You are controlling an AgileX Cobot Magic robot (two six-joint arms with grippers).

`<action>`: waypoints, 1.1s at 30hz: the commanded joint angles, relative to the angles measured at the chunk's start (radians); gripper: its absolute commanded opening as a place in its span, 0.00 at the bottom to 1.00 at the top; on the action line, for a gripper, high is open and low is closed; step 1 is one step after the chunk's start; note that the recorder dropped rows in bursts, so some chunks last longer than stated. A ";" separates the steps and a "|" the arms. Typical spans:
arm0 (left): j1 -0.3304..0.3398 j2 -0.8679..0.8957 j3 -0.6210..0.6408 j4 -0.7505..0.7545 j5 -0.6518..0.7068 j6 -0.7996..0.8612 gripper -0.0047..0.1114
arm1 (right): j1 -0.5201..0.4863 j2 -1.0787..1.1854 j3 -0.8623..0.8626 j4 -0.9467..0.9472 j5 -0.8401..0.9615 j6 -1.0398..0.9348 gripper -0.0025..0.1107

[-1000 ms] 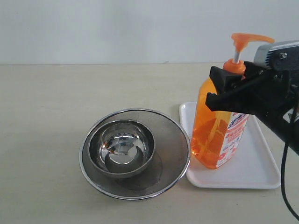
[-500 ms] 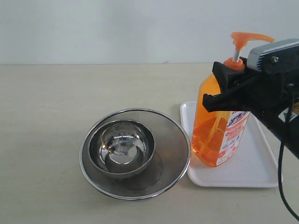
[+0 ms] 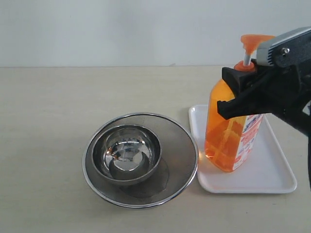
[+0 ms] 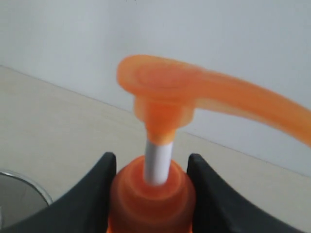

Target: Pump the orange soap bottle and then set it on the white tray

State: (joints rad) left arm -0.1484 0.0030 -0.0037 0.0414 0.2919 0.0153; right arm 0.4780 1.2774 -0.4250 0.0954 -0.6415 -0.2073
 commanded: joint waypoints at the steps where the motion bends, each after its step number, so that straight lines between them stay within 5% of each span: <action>1: 0.003 -0.003 0.004 -0.008 0.002 0.004 0.08 | -0.083 -0.061 -0.037 -0.277 0.074 0.165 0.02; 19: 0.003 -0.003 0.004 -0.008 0.002 0.004 0.08 | -0.481 -0.060 -0.227 -1.359 -0.233 1.025 0.02; 23: 0.003 -0.003 0.004 -0.008 0.002 0.004 0.08 | -0.560 0.006 -0.270 -1.442 -0.441 1.090 0.02; 33: 0.003 -0.003 0.004 -0.008 0.002 0.004 0.08 | -0.648 0.177 -0.383 -1.573 -0.572 1.127 0.02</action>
State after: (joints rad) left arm -0.1484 0.0030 -0.0037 0.0414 0.2919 0.0153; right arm -0.1465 1.4482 -0.7547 -1.4959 -1.1353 0.9007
